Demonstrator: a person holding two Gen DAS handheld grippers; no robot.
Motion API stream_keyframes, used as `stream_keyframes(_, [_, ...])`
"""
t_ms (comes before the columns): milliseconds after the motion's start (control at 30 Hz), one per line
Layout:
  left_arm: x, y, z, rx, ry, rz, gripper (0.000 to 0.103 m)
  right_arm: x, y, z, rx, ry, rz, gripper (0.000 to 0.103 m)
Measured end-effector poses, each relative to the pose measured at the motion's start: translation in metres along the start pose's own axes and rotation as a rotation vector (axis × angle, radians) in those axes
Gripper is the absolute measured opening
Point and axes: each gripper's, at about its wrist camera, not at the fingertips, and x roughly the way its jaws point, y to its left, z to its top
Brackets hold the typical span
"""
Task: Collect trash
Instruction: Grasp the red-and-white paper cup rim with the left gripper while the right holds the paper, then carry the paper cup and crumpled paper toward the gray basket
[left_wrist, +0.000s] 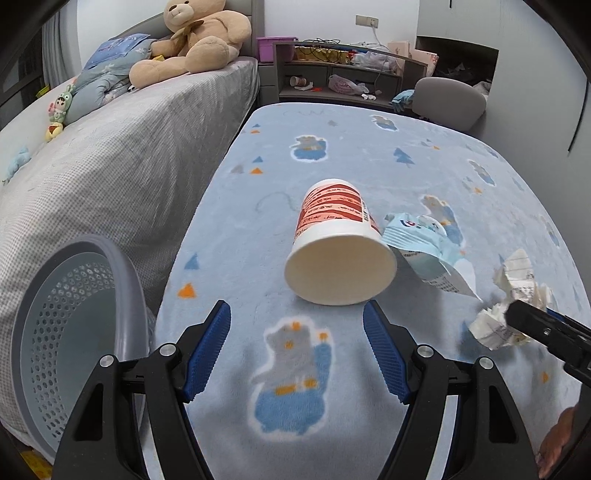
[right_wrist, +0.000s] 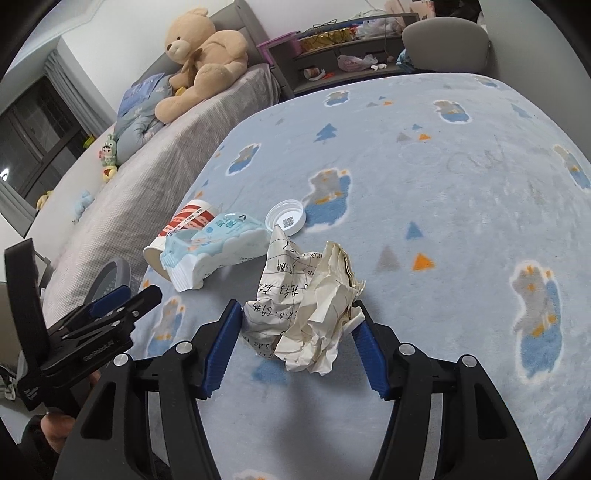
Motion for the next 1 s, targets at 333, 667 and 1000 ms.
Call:
stream_keyframes(333, [0.032,0.003,0.022,-0.055,-0.058,0.052,0.071,0.001,-0.019,0.002,0.035,-0.006,0.023,0.059])
stream_keyframes(667, [0.054,-0.004,0.032,-0.038,-0.037,0.046,0.014,0.004,-0.025,0.003,0.039,0.001,0.021,0.059])
stream_keyframes(1000, [0.031,0.004,0.031,-0.051,-0.061,0.031,0.004,0.0,-0.02,0.0,0.024,-0.001,0.024,0.059])
